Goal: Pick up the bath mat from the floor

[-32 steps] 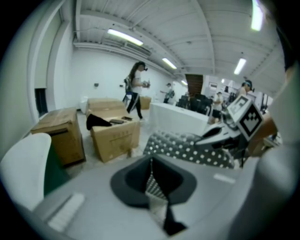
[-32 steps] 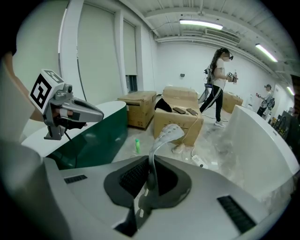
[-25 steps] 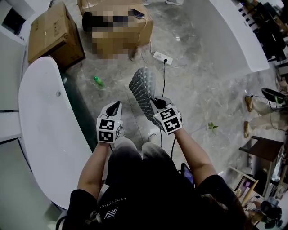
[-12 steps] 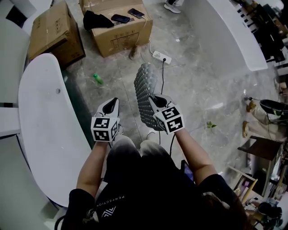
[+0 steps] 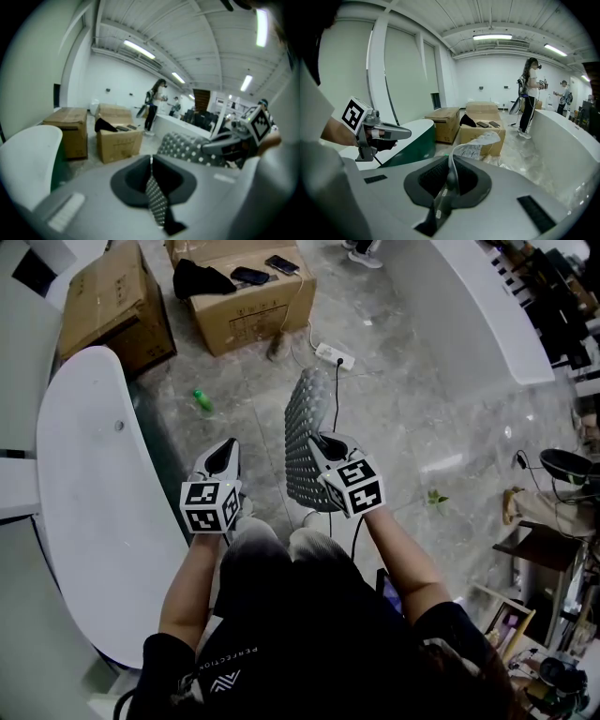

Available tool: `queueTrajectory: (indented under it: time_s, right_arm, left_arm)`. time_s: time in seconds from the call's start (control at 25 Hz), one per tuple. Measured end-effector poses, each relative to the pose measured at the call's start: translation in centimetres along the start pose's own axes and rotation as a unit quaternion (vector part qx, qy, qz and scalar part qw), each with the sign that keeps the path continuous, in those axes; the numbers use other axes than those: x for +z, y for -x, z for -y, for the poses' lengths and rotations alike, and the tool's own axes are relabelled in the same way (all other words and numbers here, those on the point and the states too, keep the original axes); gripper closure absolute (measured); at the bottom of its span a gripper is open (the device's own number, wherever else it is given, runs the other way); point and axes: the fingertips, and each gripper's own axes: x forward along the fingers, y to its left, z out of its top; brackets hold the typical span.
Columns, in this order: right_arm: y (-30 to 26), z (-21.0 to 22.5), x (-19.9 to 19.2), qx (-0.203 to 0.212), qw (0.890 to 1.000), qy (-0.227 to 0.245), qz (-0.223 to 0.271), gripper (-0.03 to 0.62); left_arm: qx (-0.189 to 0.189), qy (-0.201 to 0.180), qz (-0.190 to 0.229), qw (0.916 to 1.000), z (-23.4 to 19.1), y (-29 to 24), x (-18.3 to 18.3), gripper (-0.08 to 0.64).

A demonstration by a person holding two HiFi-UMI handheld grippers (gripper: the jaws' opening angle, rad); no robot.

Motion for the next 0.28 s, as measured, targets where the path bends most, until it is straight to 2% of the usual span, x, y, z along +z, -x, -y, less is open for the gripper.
queueTrajectory:
  time_s: [0.28]
  right_arm:
    - [0.33,-0.04,0.52,-0.002,1.000,0.004,0.012,0.581]
  left_arm:
    - [0.015,0.013,0.011,0.9997,-0.96,0.82,0.19,0.547]
